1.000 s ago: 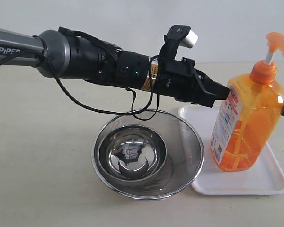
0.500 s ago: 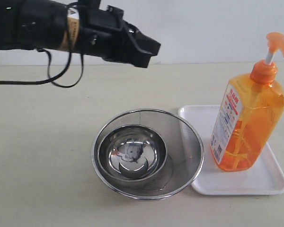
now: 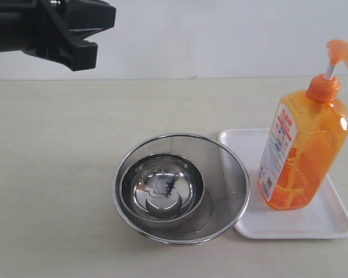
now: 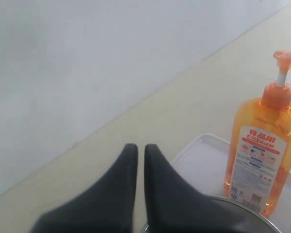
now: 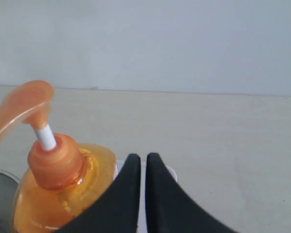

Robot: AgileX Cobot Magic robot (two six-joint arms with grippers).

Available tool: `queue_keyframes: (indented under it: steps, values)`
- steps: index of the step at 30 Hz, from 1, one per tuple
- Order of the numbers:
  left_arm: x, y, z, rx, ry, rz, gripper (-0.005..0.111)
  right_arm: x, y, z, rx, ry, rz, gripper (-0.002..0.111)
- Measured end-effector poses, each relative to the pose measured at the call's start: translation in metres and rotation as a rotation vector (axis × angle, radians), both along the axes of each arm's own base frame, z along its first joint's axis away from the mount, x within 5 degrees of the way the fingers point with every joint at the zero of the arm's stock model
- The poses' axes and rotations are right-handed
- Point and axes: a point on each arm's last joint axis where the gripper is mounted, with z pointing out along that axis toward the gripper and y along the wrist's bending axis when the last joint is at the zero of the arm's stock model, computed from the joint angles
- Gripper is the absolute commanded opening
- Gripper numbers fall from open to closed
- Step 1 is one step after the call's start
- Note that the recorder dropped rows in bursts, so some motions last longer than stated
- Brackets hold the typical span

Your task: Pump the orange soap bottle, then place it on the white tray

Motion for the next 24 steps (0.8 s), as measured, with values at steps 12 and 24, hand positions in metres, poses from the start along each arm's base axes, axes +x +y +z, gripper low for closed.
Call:
queue_keyframes:
  steps: [12, 24]
  values:
    - [-0.0026, 0.0014, 0.0033, -0.006, -0.011, 0.000, 0.005, 0.0000, 0.0000, 0.0000, 0.000, 0.000, 0.000, 0.000]
    - [-0.0026, 0.0014, 0.0033, -0.006, -0.011, 0.000, 0.005, 0.0009, -0.0044, 0.0003, -0.013, -0.005, -0.047, 0.000]
